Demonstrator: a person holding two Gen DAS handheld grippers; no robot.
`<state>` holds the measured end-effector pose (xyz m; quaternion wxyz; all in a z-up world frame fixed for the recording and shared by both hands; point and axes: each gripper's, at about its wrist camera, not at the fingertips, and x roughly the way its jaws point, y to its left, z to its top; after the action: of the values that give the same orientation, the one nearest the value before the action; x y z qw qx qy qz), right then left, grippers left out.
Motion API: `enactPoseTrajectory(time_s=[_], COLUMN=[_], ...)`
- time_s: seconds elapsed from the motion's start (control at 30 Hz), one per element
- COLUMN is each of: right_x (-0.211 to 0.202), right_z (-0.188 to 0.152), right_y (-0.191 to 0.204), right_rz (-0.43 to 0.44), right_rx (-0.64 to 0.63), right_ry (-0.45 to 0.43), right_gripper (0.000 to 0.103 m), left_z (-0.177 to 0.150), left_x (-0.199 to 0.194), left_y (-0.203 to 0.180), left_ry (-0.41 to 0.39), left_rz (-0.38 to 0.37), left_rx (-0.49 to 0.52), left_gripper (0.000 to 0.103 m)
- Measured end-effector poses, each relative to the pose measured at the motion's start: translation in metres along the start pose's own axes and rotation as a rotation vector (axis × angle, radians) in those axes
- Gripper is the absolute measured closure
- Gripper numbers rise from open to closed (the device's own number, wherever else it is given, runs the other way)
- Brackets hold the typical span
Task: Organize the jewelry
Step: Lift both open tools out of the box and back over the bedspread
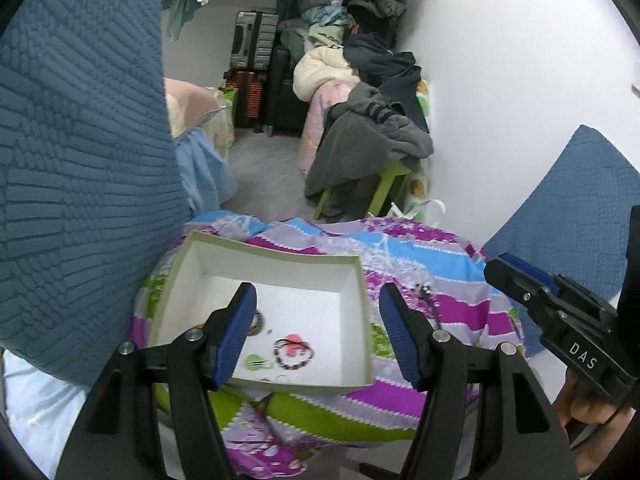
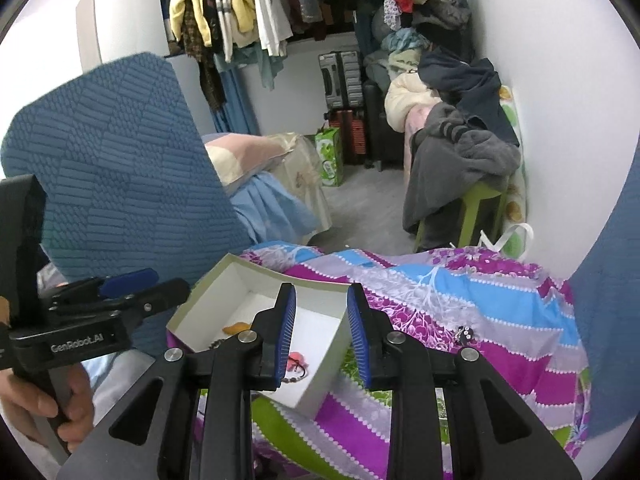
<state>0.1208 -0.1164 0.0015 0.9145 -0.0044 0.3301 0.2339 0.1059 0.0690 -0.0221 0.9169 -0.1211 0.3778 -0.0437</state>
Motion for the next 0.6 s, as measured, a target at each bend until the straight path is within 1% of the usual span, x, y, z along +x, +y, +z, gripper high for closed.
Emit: enactPoseTrajectory(time_s=[0.13, 0.23, 0.3, 0.4, 0.53, 0.6], right_x=[-0.006, -0.009, -0.011, -0.012, -0.013, -0.013], right_z=[-0.008, -0.015, -0.021, -0.031, -0.044, -0.047], right_y=[-0.023, -0.042, -0.054, -0.072, -0.092, -0.1], right_rz=[-0.05, -0.079, -0.105, -0.108, -0.147, -0.151], right_rx=[0.004, 0.025, 0.026, 0.044, 0.048, 0.051], right_ry=[0.001, -0.002, -0.001, 0.016, 0.026, 0.026], right_gripper=[0.078, 0.078, 0.078, 0.078, 0.078, 0.078], left_z=[-0.002, -0.005, -0.007, -0.011, -0.02, -0.025], left_x=[0.003, 0.007, 0.011, 0.021, 0.035, 0.043], left_y=[-0.021, -0.037, -0.046, -0.062, -0.081, -0.091], left_ry=[-0.006, -0.01, -0.009, 0.005, 0.012, 0.029], left_rz=[-0.024, -0.02, -0.042, -0.062, -0.077, -0.086], left_rx=[0.02, 0.026, 0.027, 0.028, 0.022, 0.027], left_gripper=[0.039, 0.039, 0.039, 0.039, 0.039, 0.039])
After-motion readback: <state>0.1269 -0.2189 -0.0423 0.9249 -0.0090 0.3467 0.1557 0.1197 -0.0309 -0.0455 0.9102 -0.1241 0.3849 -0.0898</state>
